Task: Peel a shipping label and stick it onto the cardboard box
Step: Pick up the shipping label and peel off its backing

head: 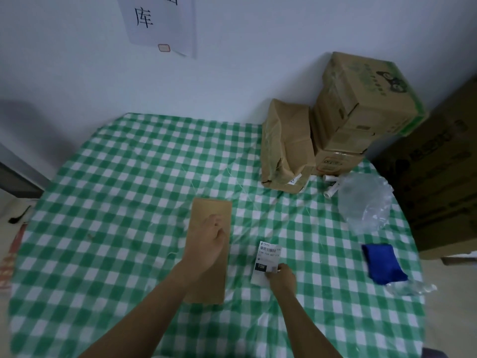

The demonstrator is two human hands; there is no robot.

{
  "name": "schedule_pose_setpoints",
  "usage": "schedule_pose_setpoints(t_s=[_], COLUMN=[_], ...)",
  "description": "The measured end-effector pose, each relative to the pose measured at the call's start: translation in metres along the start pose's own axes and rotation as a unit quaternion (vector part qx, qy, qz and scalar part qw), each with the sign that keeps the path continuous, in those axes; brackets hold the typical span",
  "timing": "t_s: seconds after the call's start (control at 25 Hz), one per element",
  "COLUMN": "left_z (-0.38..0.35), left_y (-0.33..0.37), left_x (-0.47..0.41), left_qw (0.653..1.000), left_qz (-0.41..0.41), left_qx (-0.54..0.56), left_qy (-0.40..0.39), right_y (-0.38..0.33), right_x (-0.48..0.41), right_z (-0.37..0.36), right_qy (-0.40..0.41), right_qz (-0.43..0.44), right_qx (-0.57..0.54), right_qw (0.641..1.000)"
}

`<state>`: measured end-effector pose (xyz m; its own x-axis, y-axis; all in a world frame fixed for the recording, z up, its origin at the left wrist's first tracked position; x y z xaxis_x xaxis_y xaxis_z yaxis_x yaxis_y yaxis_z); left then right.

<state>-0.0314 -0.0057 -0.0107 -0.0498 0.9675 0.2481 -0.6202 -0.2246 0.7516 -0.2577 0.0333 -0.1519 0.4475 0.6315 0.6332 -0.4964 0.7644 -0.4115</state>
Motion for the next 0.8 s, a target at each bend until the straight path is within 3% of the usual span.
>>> schedule_pose_setpoints(t_s=[0.12,0.24,0.36,0.6,0.8], left_z=[0.005,0.015,0.026,0.049,0.067], left_y=[0.003,0.013,0.025,0.053,0.047], left_x=[-0.002,0.001,0.000,0.011,0.018], left_qw=[0.999,0.993,0.981,0.951,0.956], left_qz=[0.022,0.031,0.015,-0.019,-0.062], left_qx=[0.042,0.109,0.185,0.306,0.287], left_qy=[-0.001,0.021,0.063,0.029,0.002], right_y=[-0.029,-0.067,-0.105,-0.149,-0.164], right_x=[0.011,0.035,0.065,0.113,0.142], right_z=[0.014,0.033,0.049,0.067,0.070], right_qy=[0.012,-0.015,-0.051,-0.123,-0.185], right_qz=[0.016,0.044,0.088,0.181,0.244], right_qx=[-0.133,-0.297,-0.382,-0.403,-0.368], right_qw=[0.991,0.954,0.919,0.888,0.878])
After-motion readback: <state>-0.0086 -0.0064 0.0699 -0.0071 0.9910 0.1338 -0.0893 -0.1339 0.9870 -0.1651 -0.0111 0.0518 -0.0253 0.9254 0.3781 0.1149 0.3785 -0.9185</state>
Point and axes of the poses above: each hand's wrist, its own x-axis away from the middle knuckle, its own z-axis out of the back of the hand, y = z × x, the point moved 3 cm from there along -x, towards the middle knuckle
